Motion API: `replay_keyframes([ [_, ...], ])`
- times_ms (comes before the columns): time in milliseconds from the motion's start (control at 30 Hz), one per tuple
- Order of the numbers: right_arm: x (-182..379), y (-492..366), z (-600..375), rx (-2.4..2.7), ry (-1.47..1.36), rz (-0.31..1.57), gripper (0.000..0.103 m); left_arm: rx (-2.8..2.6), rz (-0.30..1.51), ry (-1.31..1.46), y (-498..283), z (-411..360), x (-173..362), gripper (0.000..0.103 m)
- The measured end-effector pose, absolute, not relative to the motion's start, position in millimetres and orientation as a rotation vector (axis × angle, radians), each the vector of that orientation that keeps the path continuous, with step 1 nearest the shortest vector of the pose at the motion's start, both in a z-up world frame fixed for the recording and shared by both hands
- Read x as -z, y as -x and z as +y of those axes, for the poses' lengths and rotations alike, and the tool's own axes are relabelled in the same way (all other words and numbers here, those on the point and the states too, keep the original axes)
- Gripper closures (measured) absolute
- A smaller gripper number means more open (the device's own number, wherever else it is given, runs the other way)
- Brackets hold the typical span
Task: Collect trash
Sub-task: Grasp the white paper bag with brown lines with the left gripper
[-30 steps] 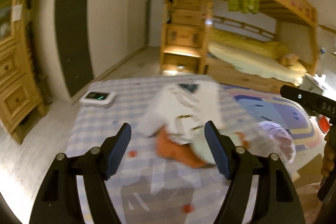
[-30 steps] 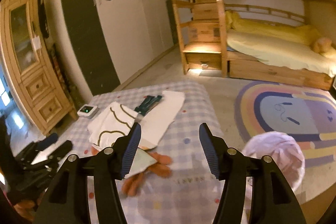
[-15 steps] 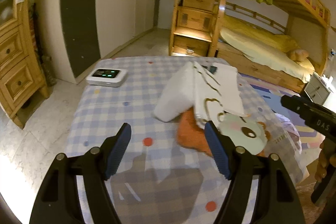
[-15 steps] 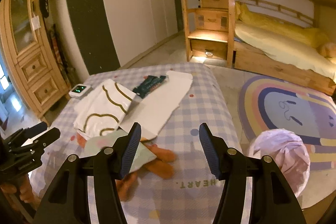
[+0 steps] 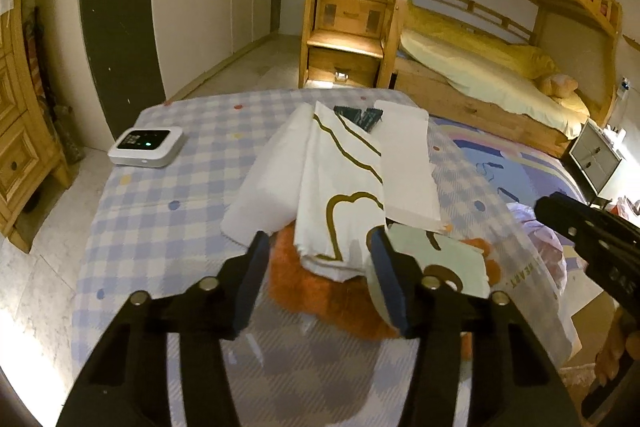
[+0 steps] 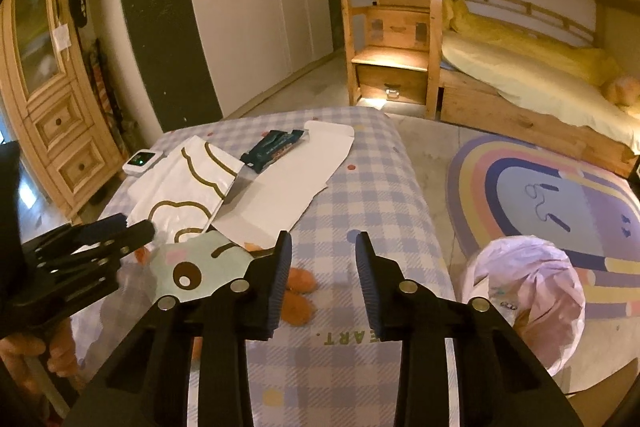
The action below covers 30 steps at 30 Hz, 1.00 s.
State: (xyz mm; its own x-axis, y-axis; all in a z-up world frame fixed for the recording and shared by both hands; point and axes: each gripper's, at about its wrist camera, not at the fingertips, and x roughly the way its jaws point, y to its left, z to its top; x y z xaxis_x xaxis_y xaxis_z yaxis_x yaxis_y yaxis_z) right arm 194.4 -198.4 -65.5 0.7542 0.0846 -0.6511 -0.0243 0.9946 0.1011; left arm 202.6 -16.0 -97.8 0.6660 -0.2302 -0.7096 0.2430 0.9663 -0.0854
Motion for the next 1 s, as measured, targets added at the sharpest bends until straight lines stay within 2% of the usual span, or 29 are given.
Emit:
replay_keyframes([
  [133, 66, -194, -198, -0.061, -0.092, 0.716, 0.069, 0.268, 0.83, 0.007, -215, -19, 102, 0.068],
  [333, 66, -195, -196, -0.067, -0.097, 0.718, 0.069, 0.309, 0.821, 0.018, -213, -22, 98, 0.099],
  [367, 65, -194, -196, -0.069, -0.099, 0.716, 0.069, 0.31, 0.793, 0.001, -208, -24, 94, 0.102],
  [533, 66, -195, -194, -0.078, -0.095, 0.71, 0.066, 0.29, 0.568, -0.06, -172, -20, 60, 0.102],
  [567, 67, -195, -193, -0.083, -0.095, 0.712, 0.064, 0.287, 0.536, -0.056, -167, -15, 54, 0.102],
  [633, 68, -195, -187, -0.112, -0.089, 0.719, 0.053, 0.271, 0.479, -0.046, -152, -3, 44, 0.103],
  [900, 73, -190, -150, -0.237, 0.01, 0.731, 0.042, 0.235, 0.535, 0.005, -145, 32, 51, 0.103],
  [1000, 76, -191, -137, -0.266, 0.042, 0.744, 0.042, 0.231, 0.548, 0.007, -145, 37, 53, 0.103],
])
